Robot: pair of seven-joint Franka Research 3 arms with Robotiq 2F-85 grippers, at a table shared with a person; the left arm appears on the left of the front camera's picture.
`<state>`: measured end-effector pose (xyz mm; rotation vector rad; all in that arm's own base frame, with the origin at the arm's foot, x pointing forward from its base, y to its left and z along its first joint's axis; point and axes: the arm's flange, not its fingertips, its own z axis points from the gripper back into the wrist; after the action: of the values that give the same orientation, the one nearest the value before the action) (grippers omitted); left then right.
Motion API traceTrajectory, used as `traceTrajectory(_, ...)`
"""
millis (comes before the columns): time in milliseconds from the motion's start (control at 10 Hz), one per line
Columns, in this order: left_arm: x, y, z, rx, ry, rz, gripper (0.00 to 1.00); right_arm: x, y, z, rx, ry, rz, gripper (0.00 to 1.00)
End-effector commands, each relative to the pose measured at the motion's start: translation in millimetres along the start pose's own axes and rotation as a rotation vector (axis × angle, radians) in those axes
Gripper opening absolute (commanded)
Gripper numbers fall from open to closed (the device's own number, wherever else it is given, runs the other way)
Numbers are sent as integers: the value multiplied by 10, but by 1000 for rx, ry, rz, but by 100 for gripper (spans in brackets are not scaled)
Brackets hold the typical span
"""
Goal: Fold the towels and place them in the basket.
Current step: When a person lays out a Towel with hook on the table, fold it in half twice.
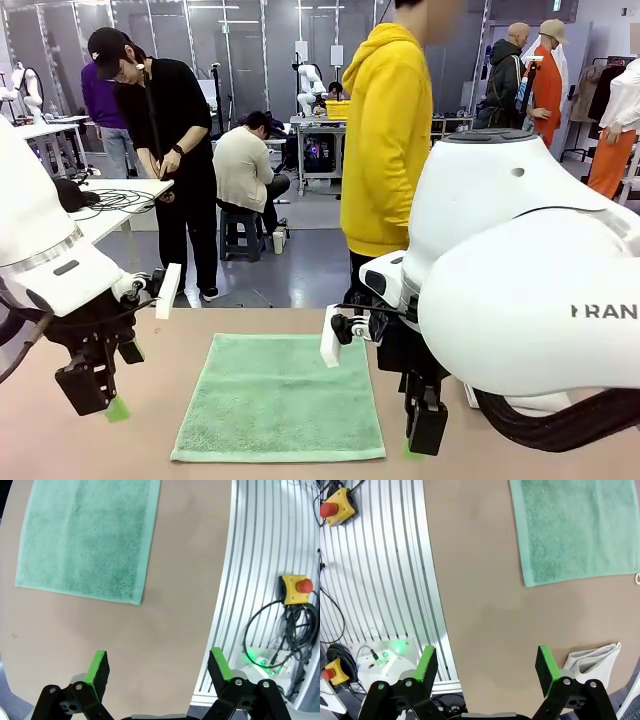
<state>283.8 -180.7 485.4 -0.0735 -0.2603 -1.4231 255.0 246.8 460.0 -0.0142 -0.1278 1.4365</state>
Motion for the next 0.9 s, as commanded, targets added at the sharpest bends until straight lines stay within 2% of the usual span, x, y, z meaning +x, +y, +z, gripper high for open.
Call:
traceTrajectory(0, 1, 2, -10, -2, 2, 0, 100, -4, -5, -2, 1, 0, -2, 99)
traceTrajectory(100, -5, -18, -198, -24, -4, -31, 100, 16, -44, -203, 33, 15, 15, 99)
traceTrajectory(200, -11, -34, -322, 0, -4, -72, 100, 8, -41, -306, 20, -15, 51, 99)
traceTrajectory(300, -30, 2, -438, -27, -26, -105, 100, 16, -50, -372, 16, -52, 75, 99)
traceTrajectory(400, -3, 19, -585, -19, 8, -108, 100, 33, -81, -474, 42, -66, 80, 99)
traceTrajectory(800, 25, 111, -1045, -108, 29, -105, 100, 97, -203, -910, 62, -58, 74, 99)
